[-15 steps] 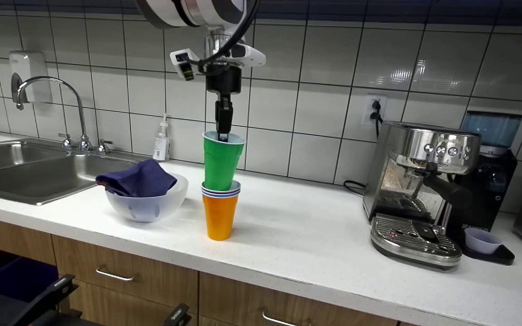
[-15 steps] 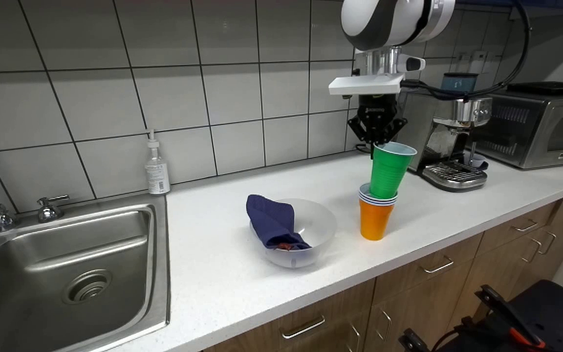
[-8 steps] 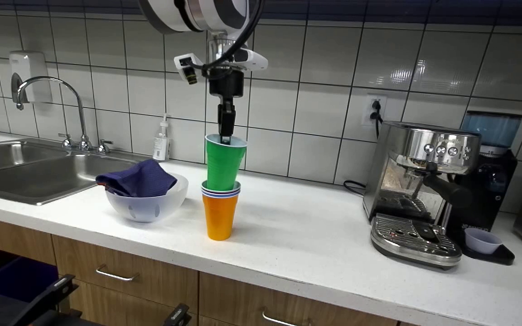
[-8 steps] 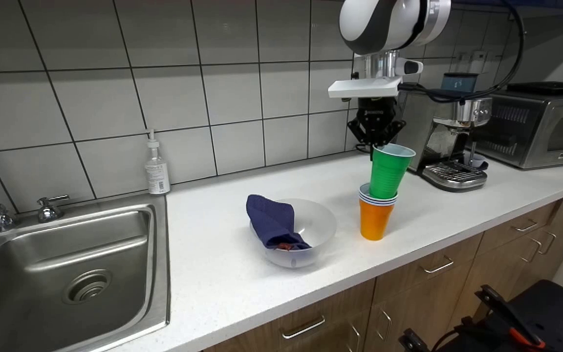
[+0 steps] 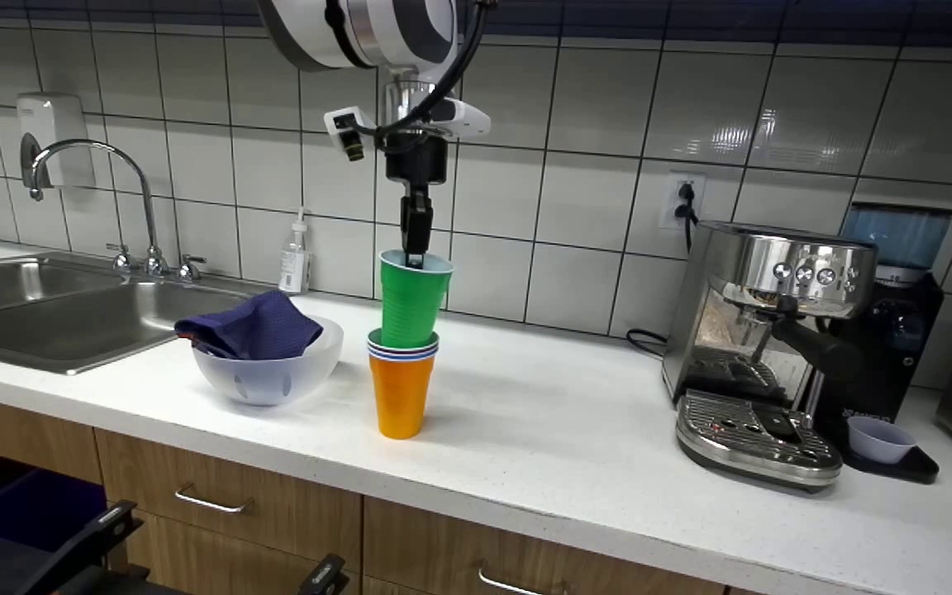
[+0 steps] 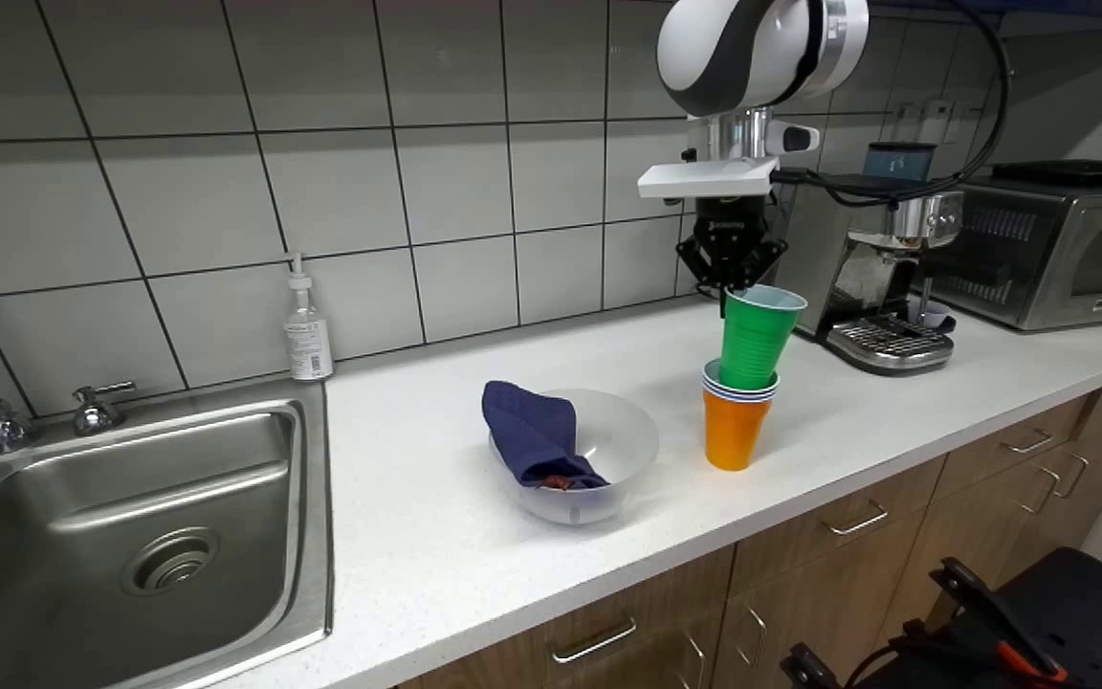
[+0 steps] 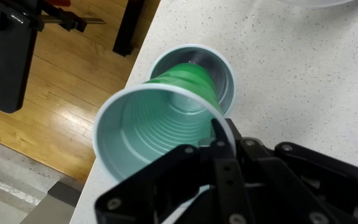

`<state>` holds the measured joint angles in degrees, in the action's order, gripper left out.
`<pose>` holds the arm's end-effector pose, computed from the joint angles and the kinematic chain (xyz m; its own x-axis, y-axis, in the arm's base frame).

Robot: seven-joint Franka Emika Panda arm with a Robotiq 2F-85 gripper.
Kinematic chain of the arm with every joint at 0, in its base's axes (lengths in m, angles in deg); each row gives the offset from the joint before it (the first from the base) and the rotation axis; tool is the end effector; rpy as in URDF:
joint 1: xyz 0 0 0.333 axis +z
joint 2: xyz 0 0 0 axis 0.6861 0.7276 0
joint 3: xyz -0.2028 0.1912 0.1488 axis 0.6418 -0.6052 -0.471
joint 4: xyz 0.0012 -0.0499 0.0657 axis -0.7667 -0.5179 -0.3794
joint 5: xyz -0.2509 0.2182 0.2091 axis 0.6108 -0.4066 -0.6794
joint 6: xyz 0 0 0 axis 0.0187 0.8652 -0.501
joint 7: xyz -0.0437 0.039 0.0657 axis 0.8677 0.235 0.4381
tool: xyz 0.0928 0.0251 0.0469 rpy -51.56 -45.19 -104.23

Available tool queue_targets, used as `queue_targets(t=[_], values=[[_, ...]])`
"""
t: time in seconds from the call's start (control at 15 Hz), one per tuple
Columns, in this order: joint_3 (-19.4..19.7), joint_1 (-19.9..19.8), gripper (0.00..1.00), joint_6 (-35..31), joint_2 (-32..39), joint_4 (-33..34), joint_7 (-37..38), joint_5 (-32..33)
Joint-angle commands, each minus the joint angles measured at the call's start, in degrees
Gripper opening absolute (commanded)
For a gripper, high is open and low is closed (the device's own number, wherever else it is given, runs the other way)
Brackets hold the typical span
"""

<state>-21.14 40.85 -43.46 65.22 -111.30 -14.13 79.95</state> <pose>0.5168 -0.0652 0.3374 0.4878 -0.8729 0.0131 -0.8666 -0.4824 0.1279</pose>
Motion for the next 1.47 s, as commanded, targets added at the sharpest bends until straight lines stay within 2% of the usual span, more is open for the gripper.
queue_targets(t=[0.0,0.07,0.2,0.73,0.8,1.4], values=[[0.03,-0.08,0.01,0.78,1.18,1.8,-1.25,0.19],[0.05,-0.07,0.27,0.91,1.31,1.93,-1.23,0.14],[0.11,-0.06,0.35,0.97,1.46,2.05,-1.14,0.17],[0.17,0.01,0.95,0.95,1.56,2.19,-0.99,0.23],[0.17,0.01,1.0,0.97,1.53,2.18,-1.0,0.22],[-0.16,0.21,1.0,1.05,0.25,1.88,-3.83,-0.29]])
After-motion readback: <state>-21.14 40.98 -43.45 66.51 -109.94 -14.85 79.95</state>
